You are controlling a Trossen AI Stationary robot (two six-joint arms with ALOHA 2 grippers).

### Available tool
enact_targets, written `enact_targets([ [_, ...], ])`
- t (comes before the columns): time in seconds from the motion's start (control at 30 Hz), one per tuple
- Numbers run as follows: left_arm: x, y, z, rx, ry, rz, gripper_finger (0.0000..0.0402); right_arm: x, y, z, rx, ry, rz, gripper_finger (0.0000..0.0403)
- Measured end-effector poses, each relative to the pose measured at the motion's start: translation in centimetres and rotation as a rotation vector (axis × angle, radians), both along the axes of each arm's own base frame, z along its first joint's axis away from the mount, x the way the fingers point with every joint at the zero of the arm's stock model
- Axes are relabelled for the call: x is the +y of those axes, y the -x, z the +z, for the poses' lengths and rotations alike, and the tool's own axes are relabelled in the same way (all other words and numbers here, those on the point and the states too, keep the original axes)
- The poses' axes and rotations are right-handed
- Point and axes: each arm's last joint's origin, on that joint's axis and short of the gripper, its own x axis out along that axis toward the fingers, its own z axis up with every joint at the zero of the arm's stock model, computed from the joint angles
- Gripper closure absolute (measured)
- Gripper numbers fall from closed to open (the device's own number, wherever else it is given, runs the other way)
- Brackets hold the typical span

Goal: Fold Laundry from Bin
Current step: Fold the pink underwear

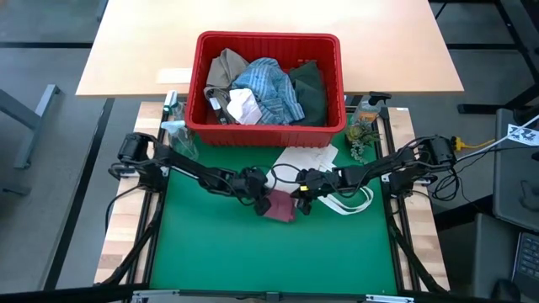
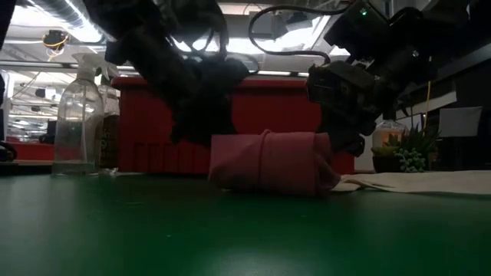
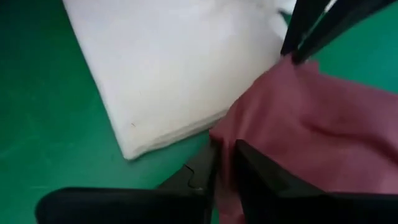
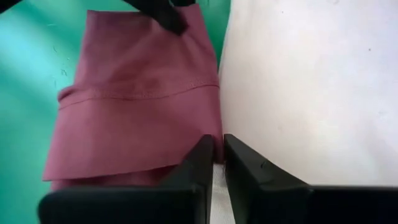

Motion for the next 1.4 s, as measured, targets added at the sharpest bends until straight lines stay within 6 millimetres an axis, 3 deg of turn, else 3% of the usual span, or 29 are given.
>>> enact_targets([
  [0.4, 0.0, 0.1, 0.1, 0.011, -0.016, -0.035, 0.0283, -0.2, 0.1, -0.1, 0.011, 0.026, 0.021, 0.0292],
  [0.77, 1.1, 0.9, 2.7, 0.002, -0.057, -0.062, 0.0274, -0.2, 0.4, 0.6, 0.003, 0.027, 0.035, 0.0294],
  [0.97, 1.7, 1.2, 4.1, -0.049, -0.02, -0.074, 0.0274, -0.2, 0.9, 2.1, -0.028, 0.048, 0.046, 0.0294],
  [1.17, 0.2, 1.0, 4.4, -0.082, 0.101, -0.21, 0.0274, 0.6, 0.8, 4.2, -0.172, 0.017, 0.106, 0.0294],
  [1.4, -3.1, 1.4, 4.2, -0.076, 0.059, -0.324, 0.0274, 4.1, 0.2, 4.6, -0.304, 0.113, 0.284, 0.0294],
])
